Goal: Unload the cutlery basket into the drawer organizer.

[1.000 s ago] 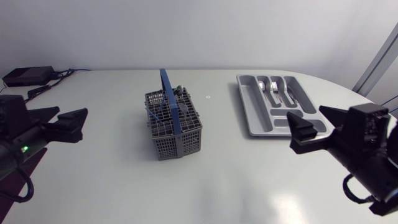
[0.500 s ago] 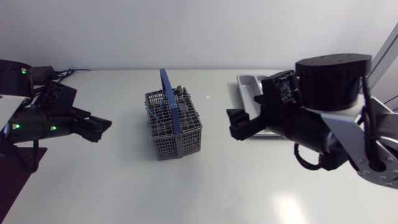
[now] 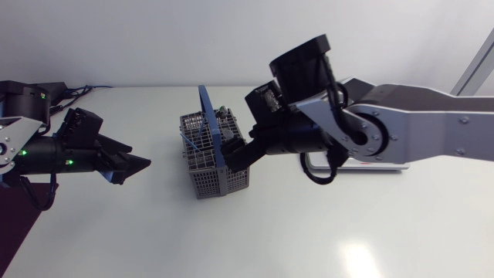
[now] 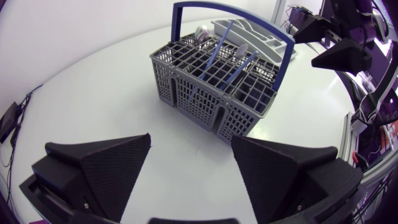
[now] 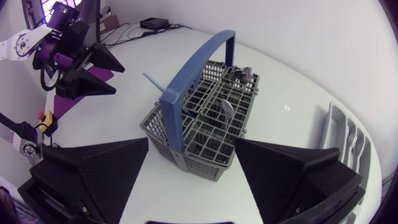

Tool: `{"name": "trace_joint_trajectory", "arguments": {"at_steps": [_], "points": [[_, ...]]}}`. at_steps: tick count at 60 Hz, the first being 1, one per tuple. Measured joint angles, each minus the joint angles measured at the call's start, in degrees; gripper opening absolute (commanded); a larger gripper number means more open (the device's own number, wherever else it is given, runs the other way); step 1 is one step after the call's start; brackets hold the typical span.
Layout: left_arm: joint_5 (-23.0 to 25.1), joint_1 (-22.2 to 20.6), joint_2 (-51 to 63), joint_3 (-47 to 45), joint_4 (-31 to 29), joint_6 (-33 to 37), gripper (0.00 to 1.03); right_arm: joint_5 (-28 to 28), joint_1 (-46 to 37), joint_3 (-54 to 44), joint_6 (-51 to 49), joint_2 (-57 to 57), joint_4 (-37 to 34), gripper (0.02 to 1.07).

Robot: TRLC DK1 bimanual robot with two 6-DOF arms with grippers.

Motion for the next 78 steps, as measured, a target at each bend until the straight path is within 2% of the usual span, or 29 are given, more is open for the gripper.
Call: {"name": "trace_joint_trajectory", "arguments": {"at_steps": [5, 18, 26, 34, 56, 60, 64, 71, 78], "points": [[0.5, 0.5, 0.7, 0.1, 0.0, 1.0, 0.96, 0.9, 0.9, 1.1, 1.1, 3.6, 0.1, 1.02], [1.9, 1.3, 0.7, 0.1, 0.0, 2.1, 0.96, 9.4, 6.2, 4.3, 2.2, 10.1, 2.8, 1.02], [2.7, 1.6, 0.7, 0.1, 0.0, 2.5, 0.96, 15.5, 7.8, 5.6, 2.4, 11.8, 5.6, 0.95], [2.8, 1.6, 0.7, 0.1, 1.0, 3.0, 0.96, 18.1, 6.9, 5.7, 2.4, 12.3, 5.9, 0.93], [2.8, 1.5, 0.8, 0.0, 4.6, 3.3, 0.96, 17.4, -3.7, -1.0, -0.9, 6.8, 7.0, 0.93], [2.9, 1.3, 1.2, 0.0, 5.2, 3.3, 0.96, 15.4, -6.0, -1.8, -1.4, 5.6, 6.6, 0.94], [2.9, 0.8, 2.3, 0.0, 5.6, 3.3, 0.96, 11.3, -7.8, -2.4, -2.0, 4.3, 5.3, 1.02], [2.9, -0.2, 5.8, 0.7, 6.5, 3.2, 0.96, 5.4, -7.3, -5.7, -2.4, -0.7, 3.4, 1.02], [2.9, -0.8, 11.4, 4.5, 7.6, 2.8, 0.96, 3.2, -4.2, -8.7, -2.4, -8.5, 0.8, 1.0]]}}
